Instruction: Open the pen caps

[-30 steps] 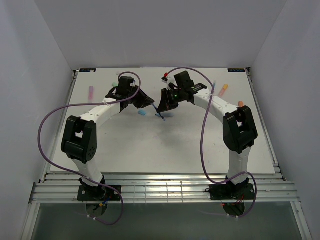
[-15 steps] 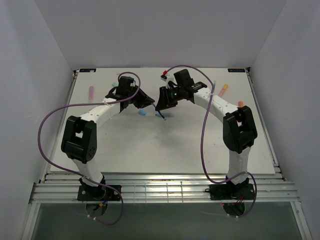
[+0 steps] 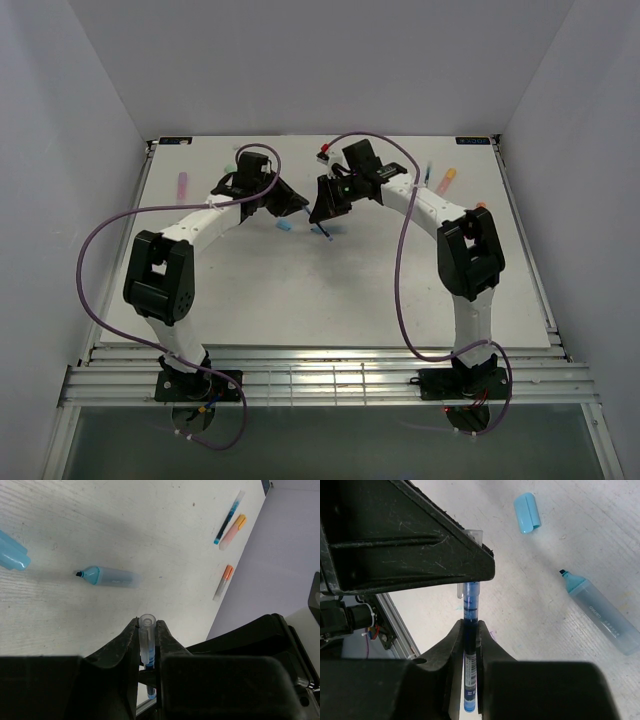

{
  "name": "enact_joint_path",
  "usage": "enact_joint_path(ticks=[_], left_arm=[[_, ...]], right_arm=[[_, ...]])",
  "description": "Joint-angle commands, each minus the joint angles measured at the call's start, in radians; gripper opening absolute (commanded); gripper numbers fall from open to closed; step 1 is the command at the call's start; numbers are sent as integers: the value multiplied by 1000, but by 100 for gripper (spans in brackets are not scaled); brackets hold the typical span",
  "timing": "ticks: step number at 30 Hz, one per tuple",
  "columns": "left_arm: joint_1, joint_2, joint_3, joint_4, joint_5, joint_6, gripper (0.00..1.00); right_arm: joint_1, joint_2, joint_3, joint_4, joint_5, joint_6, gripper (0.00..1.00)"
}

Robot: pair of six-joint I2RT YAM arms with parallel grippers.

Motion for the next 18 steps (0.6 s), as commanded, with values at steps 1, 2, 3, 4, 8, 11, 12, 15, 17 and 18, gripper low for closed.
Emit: enact_joint_path(ticks=[1,2,3,4,8,11,12,15,17,18], left_arm=[[22,-7,83,-33,-17,20,0],[31,10,98,-35,-20,28,0],[56,16,112,-42,-31,34,0],[71,21,129,-37,-31,31,0],[158,9,135,49,-25,30,0],[209,7,146,62,-10,36,0],[220,-2,140,65,-7,40,0],[222,-43,82,65,1,44,0],[215,-69,36,48,4,21,0],[209,-83,-13,37,0,11,0]], right_arm=[[21,-17,3,-76,38,-66,8],[26,-34,-28,-75,38,-70,8],[29,-57,-96,-68,35,-70,8],[38,-104,-134,-55,31,-67,8],[72,-232,-335,-1,11,-49,8],[83,-333,-477,56,11,-27,8],[83,-352,-497,60,21,-29,8],[79,-363,-485,47,63,-107,8],[79,-332,-404,-16,153,-223,8],[79,-318,-375,-34,184,-262,8]])
